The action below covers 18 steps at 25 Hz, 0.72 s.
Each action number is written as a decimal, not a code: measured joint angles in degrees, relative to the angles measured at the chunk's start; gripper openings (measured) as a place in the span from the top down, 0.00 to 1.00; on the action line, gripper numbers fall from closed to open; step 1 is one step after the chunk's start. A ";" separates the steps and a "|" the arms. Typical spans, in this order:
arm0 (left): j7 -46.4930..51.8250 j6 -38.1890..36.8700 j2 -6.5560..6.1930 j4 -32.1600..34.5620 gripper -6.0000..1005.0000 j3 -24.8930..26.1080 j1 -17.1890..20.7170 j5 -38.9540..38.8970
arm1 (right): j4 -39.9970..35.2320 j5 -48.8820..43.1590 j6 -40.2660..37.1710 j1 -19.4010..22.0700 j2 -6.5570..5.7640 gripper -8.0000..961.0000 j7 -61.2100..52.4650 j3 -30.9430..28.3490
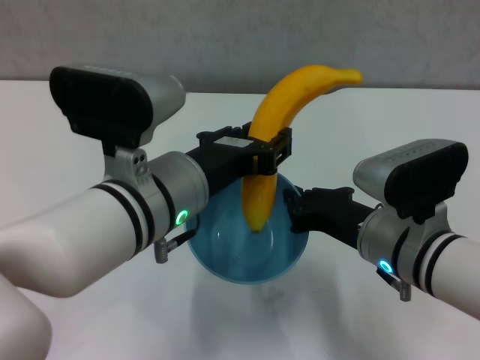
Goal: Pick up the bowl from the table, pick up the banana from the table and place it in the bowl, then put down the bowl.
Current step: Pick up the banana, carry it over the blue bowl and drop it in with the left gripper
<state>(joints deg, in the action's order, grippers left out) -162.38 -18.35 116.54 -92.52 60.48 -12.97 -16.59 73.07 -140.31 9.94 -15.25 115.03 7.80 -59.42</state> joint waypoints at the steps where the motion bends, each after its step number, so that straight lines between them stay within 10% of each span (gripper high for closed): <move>1: -0.02 0.41 -0.01 0.36 0.42 -0.01 0.16 -0.01 | 0.44 -0.04 0.09 0.23 -0.02 0.95 0.01 0.01; 18: -0.17 3.11 -0.09 2.73 0.39 0.18 2.70 0.35 | 3.86 -0.76 0.69 4.09 -0.18 0.95 1.53 -2.15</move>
<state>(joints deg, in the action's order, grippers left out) -162.55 -15.24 116.45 -89.79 60.66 -10.27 -16.24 76.93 -141.07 10.63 -11.16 114.84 9.33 -61.58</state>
